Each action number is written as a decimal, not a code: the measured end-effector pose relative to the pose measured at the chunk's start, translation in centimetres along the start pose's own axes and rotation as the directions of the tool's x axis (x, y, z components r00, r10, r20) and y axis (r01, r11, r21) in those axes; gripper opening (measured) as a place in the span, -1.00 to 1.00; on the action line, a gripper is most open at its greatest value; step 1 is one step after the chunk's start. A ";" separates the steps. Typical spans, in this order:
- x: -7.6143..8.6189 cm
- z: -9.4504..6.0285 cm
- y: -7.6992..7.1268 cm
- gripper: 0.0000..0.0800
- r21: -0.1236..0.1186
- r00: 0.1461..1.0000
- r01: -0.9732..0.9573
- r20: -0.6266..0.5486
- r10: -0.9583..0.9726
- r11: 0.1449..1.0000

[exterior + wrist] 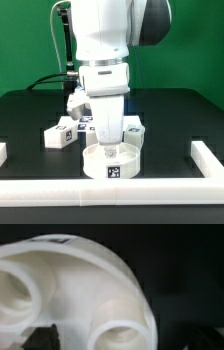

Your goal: Assemble stool

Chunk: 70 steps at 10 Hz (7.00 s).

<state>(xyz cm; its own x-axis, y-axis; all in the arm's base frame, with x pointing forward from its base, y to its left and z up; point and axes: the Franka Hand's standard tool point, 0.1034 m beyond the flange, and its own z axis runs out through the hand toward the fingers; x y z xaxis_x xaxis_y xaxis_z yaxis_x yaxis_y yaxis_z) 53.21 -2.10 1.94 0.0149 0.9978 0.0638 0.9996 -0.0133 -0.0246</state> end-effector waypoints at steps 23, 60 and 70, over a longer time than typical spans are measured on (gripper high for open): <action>8.2 1.4 4.4 -0.21 -0.050 0.999 -0.013 -0.033 0.012 0.999; 3.6 -3.8 -0.9 0.62 0.048 -0.162 -0.986 -0.132 0.978 -0.157; 3.3 -2.1 -2.5 0.62 0.100 -0.484 -0.871 -0.008 0.875 -0.481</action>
Offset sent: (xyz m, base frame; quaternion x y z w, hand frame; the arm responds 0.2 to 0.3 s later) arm -0.0014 0.0042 -0.0085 -0.0180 -0.0046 0.0073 0.9998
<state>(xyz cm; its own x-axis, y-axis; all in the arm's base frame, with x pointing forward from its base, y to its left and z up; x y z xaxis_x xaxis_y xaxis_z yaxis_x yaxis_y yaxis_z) 50.78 1.11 4.30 0.8675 -0.4955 -0.0442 -0.4963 -0.8561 -0.1440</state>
